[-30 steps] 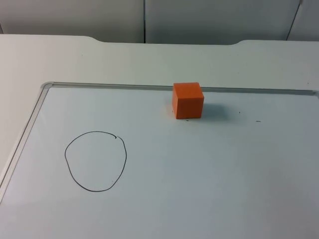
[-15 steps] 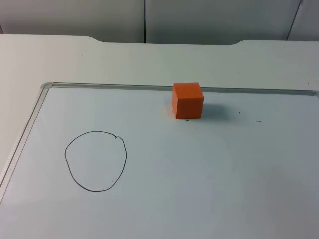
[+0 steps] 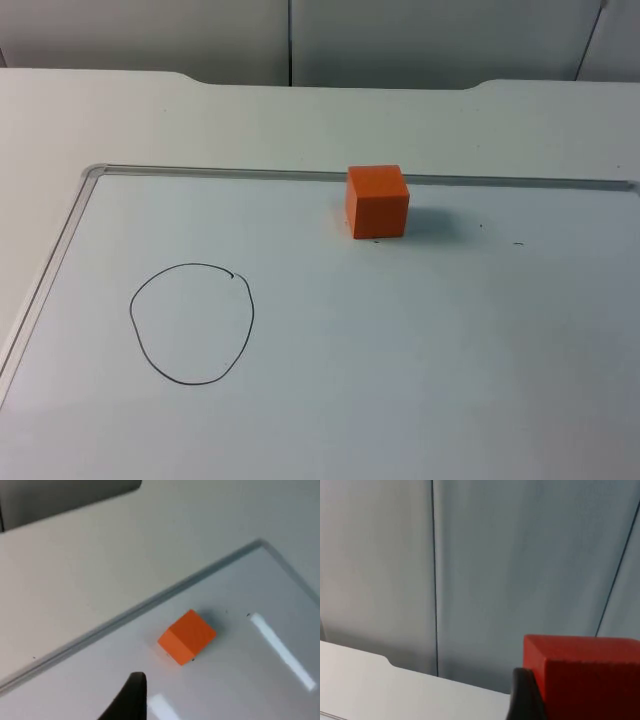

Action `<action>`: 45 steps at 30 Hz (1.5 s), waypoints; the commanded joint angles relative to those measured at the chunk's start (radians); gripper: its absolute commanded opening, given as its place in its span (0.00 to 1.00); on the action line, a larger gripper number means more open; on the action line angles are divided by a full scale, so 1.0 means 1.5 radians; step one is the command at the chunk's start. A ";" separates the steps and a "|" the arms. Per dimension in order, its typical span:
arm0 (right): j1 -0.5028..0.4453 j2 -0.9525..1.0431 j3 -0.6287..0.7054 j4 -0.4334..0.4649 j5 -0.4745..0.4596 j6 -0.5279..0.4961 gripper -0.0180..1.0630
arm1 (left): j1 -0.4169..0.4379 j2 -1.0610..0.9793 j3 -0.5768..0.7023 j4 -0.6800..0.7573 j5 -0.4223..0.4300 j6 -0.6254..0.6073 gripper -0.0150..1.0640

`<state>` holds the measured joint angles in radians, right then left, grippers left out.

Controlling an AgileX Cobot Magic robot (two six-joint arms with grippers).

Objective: Pick up one cube with the left hand and another cube with the right hand. First place the cube in the right hand at the target position, then stack the cube in the left hand on top.

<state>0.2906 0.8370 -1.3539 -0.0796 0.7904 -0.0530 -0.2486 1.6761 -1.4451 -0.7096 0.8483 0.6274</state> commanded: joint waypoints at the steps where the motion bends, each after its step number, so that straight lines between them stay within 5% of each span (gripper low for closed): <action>1: 0.000 0.009 0.003 0.003 -0.006 0.001 0.01 | -0.053 0.067 -0.057 0.083 0.017 -0.055 0.99; 11: 0.000 0.023 0.003 0.007 0.027 0.001 0.01 | -0.122 0.271 -0.262 0.172 0.097 -0.062 0.99; 23: 0.000 0.043 0.003 0.020 0.034 0.001 0.01 | -0.139 0.428 -0.437 0.289 0.123 -0.372 0.99; 45: 0.000 0.073 0.003 -0.005 0.017 -0.001 0.01 | -0.194 0.556 -0.511 0.323 0.110 -0.584 0.99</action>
<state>0.2906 0.9484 -1.3539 -0.0714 0.8439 -0.0495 -0.5354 2.5052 -2.2046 -0.2354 1.0207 -0.2231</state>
